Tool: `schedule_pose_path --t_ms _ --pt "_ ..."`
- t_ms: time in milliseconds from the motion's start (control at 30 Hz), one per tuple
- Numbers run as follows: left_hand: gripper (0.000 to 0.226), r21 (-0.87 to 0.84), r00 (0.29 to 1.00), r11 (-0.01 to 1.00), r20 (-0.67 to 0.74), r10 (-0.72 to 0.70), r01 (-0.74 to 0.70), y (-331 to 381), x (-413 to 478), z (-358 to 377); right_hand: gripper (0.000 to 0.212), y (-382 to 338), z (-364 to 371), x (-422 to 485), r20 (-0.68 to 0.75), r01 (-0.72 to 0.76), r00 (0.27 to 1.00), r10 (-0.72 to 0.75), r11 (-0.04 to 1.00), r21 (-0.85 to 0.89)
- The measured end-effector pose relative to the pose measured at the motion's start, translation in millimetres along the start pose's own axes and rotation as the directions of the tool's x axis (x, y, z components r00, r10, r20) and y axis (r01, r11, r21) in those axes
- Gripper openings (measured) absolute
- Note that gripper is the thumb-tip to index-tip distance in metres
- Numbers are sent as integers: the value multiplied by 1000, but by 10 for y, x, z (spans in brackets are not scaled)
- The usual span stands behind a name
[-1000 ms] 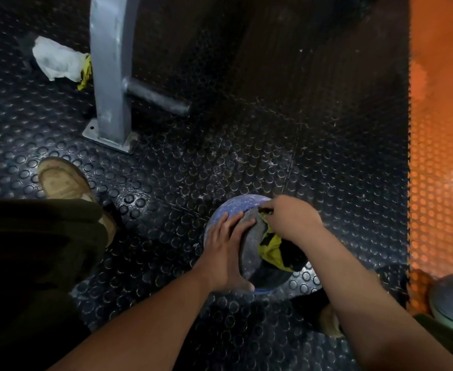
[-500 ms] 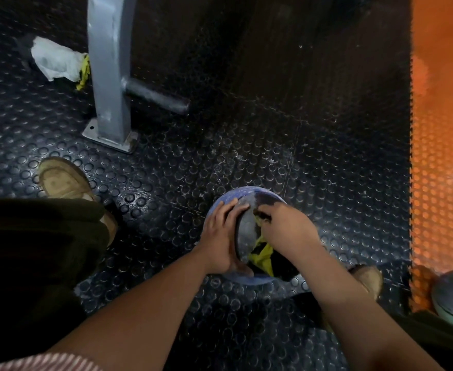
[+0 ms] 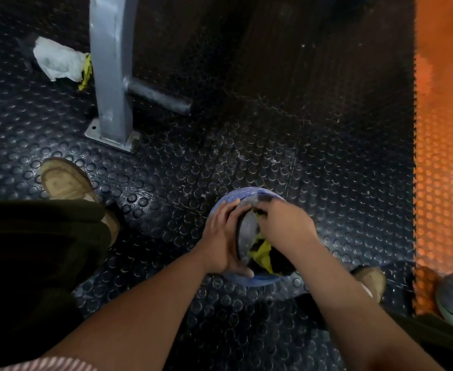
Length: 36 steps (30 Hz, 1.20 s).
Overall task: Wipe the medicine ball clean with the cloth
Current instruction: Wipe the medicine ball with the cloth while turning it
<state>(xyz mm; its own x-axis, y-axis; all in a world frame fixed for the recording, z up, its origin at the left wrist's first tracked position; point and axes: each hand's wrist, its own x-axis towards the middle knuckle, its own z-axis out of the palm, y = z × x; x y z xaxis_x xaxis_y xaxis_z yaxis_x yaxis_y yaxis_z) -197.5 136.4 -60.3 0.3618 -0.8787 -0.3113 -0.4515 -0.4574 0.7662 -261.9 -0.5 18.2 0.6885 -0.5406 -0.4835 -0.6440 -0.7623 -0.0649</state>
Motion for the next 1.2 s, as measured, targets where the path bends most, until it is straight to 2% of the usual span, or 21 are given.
schedule_pose_path --t_ms 100,233,333,433,600,733,833,967,1100,1200 --pt "131 -4 1000 1000 2 -19 19 13 37 8 28 24 80 -170 -35 35 999 -35 999 -8" --pt "139 46 999 998 8 -43 43 59 95 32 27 20 -37 110 -27 -50 998 50 999 0" --pt "137 75 996 993 10 -93 92 89 152 -48 29 -3 -125 441 -21 -87 996 89 993 80" --pt "137 39 995 994 -5 -103 103 71 206 -121 28 -75 -137 451 6 -58 998 58 996 74" --pt "130 -65 994 992 -20 -106 105 52 220 -124 32 -41 -82 -55 -12 34 999 -34 999 27" --pt "133 9 992 995 -75 -102 103 127 215 -12 30 -81 -116 85 -41 -75 996 75 997 -3" --pt "138 59 983 983 -67 -168 172 181 224 -13 29 -128 -182 410 -21 -135 990 136 990 35" --pt "134 -40 984 988 -89 -153 150 133 242 -129 31 -91 -145 459 -12 -77 997 79 994 82" --pt "116 -69 987 986 -58 -153 149 136 246 -135 32 -73 82 -173 -137 32 990 -26 998 45" --pt "115 -74 986 985 -34 -161 158 142 249 -114 34 -95 204 -461 -165 41 986 -28 996 74"
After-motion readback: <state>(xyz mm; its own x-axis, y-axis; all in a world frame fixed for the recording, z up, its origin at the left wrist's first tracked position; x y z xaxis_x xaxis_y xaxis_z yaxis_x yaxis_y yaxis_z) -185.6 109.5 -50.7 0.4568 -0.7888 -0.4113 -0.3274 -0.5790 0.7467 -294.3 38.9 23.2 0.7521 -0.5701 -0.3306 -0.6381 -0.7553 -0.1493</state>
